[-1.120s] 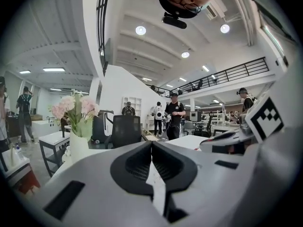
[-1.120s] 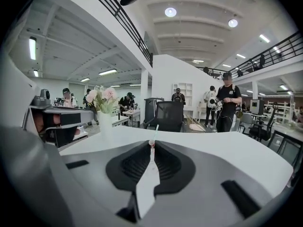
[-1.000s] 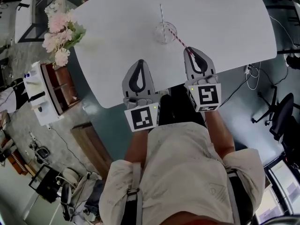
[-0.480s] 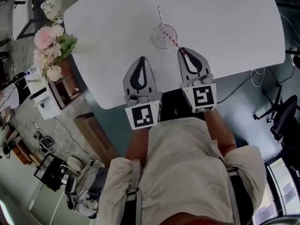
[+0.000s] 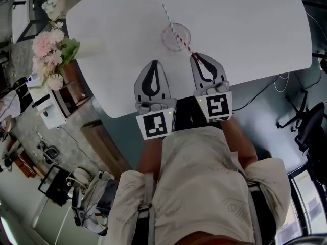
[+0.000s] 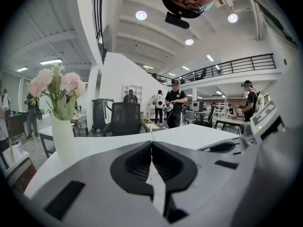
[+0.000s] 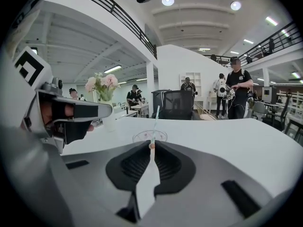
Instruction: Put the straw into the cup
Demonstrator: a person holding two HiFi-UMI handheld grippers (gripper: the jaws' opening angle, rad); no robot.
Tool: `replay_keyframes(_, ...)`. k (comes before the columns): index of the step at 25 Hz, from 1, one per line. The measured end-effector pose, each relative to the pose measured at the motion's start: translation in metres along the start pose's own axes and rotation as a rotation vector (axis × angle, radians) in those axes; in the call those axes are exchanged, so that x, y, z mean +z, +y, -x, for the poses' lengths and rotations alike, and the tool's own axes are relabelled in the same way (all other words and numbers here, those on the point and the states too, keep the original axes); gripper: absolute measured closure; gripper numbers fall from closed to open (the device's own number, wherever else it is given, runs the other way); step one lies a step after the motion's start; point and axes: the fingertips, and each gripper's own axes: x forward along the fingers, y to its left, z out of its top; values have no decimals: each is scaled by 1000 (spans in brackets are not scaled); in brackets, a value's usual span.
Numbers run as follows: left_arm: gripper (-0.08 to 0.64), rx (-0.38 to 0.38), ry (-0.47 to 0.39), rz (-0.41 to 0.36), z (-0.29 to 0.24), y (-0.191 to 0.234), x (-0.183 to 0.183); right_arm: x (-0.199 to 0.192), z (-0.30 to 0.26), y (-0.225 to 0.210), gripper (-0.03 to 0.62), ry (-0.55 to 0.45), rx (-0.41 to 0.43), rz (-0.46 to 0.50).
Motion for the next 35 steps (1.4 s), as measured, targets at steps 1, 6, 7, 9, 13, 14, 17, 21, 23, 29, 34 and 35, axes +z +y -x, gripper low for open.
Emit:
replay_keyframes(1, 555, -1, -1, -2, 1, 0, 0, -1, 0, 0, 568, 3, 0, 4)
replay_keyframes(6, 555, 3, -11, -5, 6, 2, 3, -4, 2, 1, 495, 12, -4, 8)
replay_keyframes(7, 555, 3, -13, -5, 8, 3, 3, -4, 3, 1, 485, 14, -6, 9)
replay_keyframes(9, 555, 5, -23, -8, 12, 3, 6, -2, 6, 2, 477, 14, -12, 13)
replay_keyframes(13, 555, 0, -48, -13, 25, 3, 16, 9, 19, 5, 469, -9, -30, 31)
replay_keyframes(14, 555, -2, -56, -15, 29, 3, 20, 13, 22, 6, 469, -18, -35, 36)
replay_keyframes(17, 555, -6, -90, -23, 41, 6, 33, 29, 33, 10, 466, -53, -56, 54)
replay_keyframes(21, 555, -9, -129, -32, 68, 9, 50, 50, 56, 21, 465, -91, -86, 71)
replay_keyframes(23, 555, -11, -143, -37, 86, 11, 59, 61, 70, 30, 465, -107, -99, 79)
replay_keyframes(29, 555, 2, -241, -57, 119, 21, 91, 107, 102, 30, 465, -217, -162, 122)
replay_keyframes(34, 555, 9, -318, -90, 149, 17, 117, 136, 136, 27, 468, -302, -211, 157)
replay_keyframes(35, 555, 13, -334, -99, 155, 18, 123, 143, 143, 27, 468, -323, -219, 159)
